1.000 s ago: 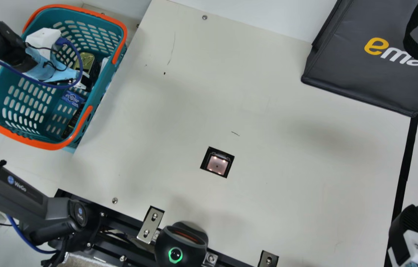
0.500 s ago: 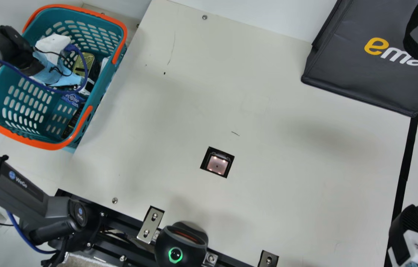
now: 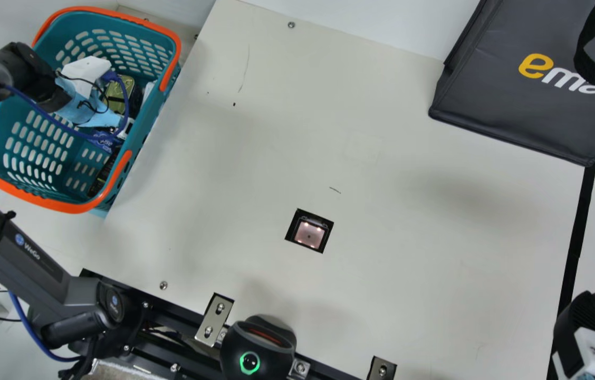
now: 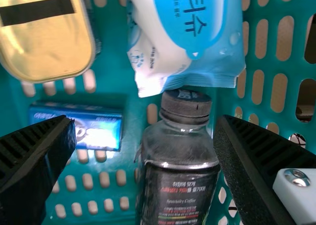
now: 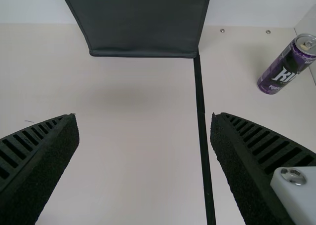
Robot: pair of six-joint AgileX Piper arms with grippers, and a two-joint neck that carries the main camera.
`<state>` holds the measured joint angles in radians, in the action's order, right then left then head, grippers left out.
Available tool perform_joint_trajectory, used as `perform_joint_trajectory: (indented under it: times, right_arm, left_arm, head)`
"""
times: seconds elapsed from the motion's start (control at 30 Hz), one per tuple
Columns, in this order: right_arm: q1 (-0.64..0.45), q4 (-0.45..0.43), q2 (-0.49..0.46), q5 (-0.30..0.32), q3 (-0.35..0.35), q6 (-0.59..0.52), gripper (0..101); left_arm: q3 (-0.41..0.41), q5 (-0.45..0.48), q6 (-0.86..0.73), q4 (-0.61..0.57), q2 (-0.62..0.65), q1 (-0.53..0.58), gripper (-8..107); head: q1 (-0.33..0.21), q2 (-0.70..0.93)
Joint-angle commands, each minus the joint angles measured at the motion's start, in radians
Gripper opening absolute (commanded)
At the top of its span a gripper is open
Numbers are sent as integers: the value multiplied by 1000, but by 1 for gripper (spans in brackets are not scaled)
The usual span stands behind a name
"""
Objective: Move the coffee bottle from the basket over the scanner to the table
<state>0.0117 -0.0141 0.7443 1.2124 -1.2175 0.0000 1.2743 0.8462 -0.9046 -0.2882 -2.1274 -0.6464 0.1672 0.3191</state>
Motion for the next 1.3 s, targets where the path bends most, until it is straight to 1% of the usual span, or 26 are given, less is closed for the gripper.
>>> perform_joint_trajectory:
  times: [0.0, 0.4, 0.63, 0.9, 1.0, 1.27]
  right_arm:
    - [0, 0, 0, 0, 0, 0, 95]
    - [0, 0, 0, 0, 0, 0, 95]
    - [0, 0, 0, 0, 0, 0, 95]
    - [0, 0, 0, 0, 0, 0, 95]
    - [0, 0, 0, 0, 0, 0, 95]
    - [0, 0, 0, 0, 0, 0, 95]
  left_arm:
    - [-4, -5, -14, -1, -5, 2, 90]
    - [-50, -61, -69, 2, -10, 19, 90]
    - [-93, -135, -58, 46, 7, 36, 90]
    - [-129, -210, -32, 93, 35, 31, 90]
    - [-139, -216, -26, 93, 48, 28, 90]
    - [-164, -192, 19, 69, 72, 39, 90]
  head:
    - [-29, 2]
    - [-29, 2]
    - [-29, 2]
    - [-29, 2]
    - [-29, 2]
    - [-29, 2]
